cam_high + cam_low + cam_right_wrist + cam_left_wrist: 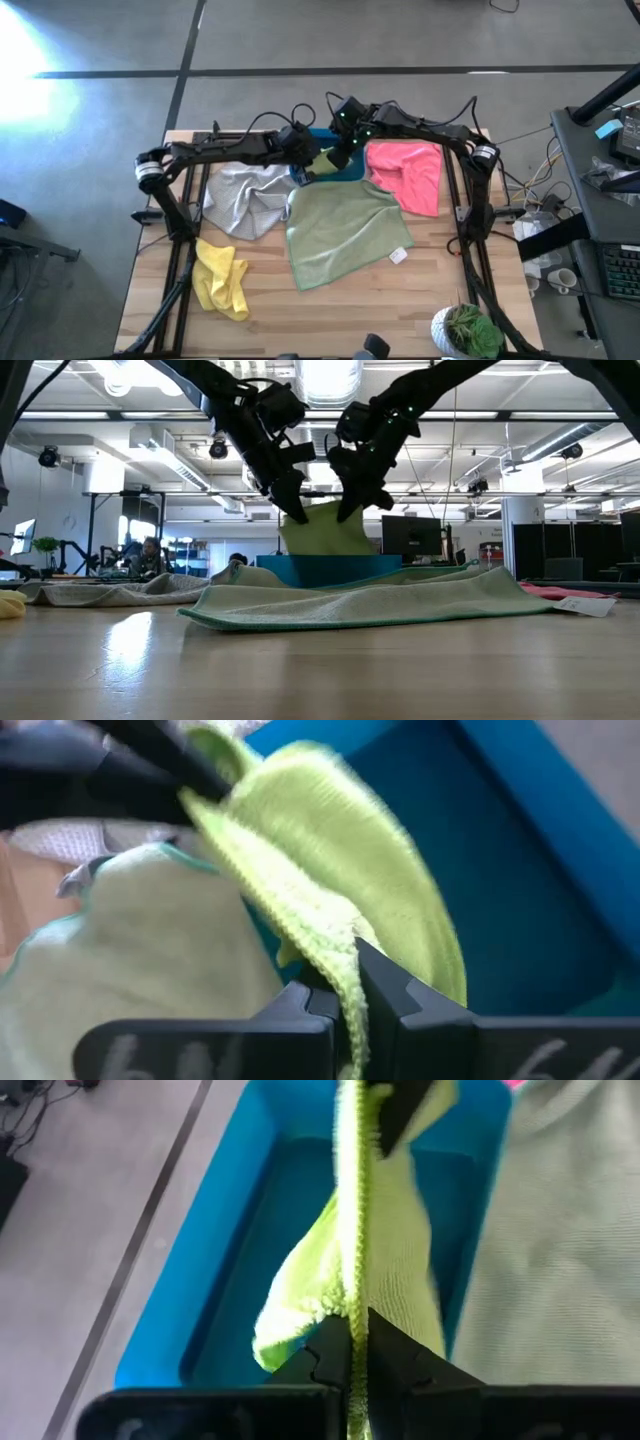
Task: Fold microfiber towels
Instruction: Put the light green microfiber cloth into the blue bin
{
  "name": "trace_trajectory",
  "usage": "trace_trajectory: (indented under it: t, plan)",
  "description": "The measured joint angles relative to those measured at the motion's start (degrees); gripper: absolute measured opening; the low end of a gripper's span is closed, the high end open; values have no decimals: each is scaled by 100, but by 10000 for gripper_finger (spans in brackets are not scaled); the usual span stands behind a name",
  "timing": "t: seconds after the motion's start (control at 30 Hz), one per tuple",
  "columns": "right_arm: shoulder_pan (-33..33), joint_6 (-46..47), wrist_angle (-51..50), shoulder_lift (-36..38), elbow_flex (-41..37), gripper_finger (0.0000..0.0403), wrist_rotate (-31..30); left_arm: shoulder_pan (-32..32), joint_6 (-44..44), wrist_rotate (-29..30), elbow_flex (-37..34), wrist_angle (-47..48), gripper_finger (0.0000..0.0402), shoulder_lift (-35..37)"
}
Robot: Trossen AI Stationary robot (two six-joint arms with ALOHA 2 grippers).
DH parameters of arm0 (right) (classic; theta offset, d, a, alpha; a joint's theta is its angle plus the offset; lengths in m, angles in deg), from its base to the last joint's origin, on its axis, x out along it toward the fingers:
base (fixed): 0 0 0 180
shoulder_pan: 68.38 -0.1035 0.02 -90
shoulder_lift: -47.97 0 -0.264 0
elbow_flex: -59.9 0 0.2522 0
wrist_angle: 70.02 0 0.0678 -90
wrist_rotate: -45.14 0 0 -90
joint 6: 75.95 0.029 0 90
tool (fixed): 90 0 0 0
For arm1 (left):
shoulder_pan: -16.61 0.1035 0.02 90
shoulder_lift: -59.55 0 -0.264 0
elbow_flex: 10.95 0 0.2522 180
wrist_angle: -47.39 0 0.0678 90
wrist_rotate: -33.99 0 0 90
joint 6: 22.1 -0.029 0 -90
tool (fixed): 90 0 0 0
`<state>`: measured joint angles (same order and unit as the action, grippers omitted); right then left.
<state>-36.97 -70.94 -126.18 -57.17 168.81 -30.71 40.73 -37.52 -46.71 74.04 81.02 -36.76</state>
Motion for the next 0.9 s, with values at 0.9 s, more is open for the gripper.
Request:
trace_trajectory:
  t: [0.9]
  plan:
    - [-121, 578, -313, -258, -31, 8, -662, 76, -1108, 159, 144, -436, 0, -492]
